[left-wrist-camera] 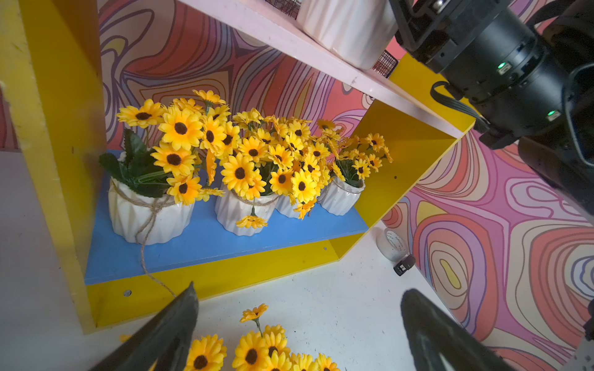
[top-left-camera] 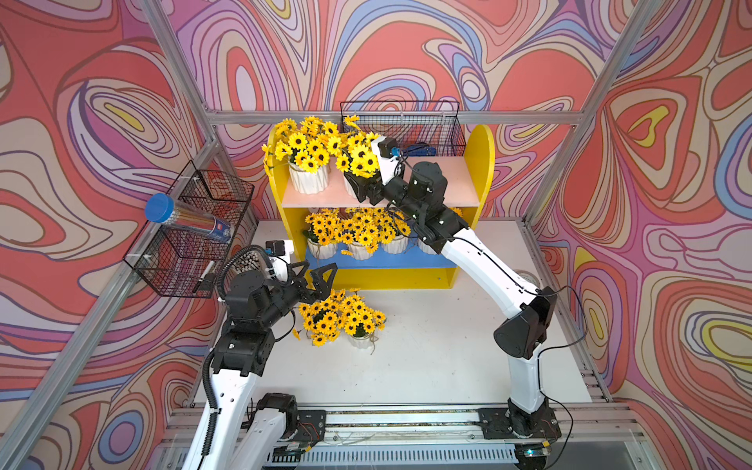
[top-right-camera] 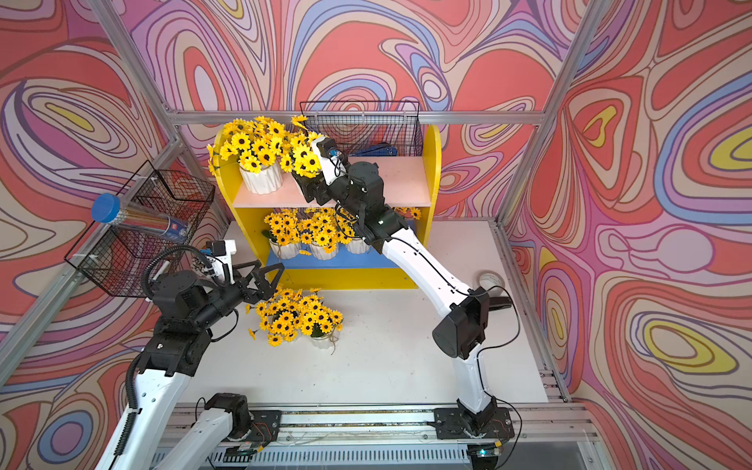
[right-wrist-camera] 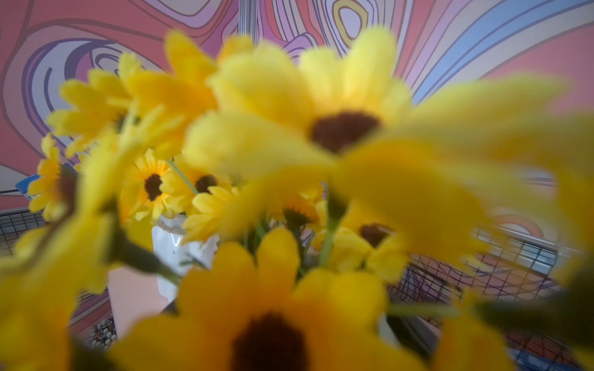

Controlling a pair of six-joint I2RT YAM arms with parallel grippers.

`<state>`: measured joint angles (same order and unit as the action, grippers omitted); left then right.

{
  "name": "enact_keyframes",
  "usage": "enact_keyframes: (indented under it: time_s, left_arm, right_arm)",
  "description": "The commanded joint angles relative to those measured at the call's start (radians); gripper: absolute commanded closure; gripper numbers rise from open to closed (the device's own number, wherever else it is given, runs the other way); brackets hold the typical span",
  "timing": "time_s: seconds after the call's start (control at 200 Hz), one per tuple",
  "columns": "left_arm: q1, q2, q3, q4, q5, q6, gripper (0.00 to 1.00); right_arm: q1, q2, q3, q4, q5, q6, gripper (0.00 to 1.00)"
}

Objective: Take the sunflower pots off the shelves
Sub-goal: Pick up the sunflower pot from the shelf.

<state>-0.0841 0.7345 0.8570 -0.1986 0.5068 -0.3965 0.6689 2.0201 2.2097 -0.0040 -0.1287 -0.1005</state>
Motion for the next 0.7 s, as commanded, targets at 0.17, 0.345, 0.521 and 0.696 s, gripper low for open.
enact_keyframes:
  time_s: [0.17, 0.345, 0.521, 0.696]
  left_arm:
    - [0.007, -0.004, -0.007, 0.034, 0.022, -0.007, 0.0]
    - [0.007, -0.006, -0.008, 0.036, 0.023, -0.008, 0.0]
    - [0.007, -0.003, -0.01, 0.039, 0.027, -0.011, 0.0]
    - [0.007, 0.0, -0.008, 0.039, 0.029, -0.01, 0.0]
  right_arm:
    - [-0.003, -0.096, -0.028, 0.053, 0.011, -0.01, 1.0]
    - [-0.003, -0.13, -0.055, 0.067, 0.02, -0.019, 1.0]
    - [-0.003, -0.16, -0.074, 0.078, 0.025, -0.025, 1.0]
    - [-0.003, -0.208, -0.122, 0.081, 0.018, -0.024, 1.0]
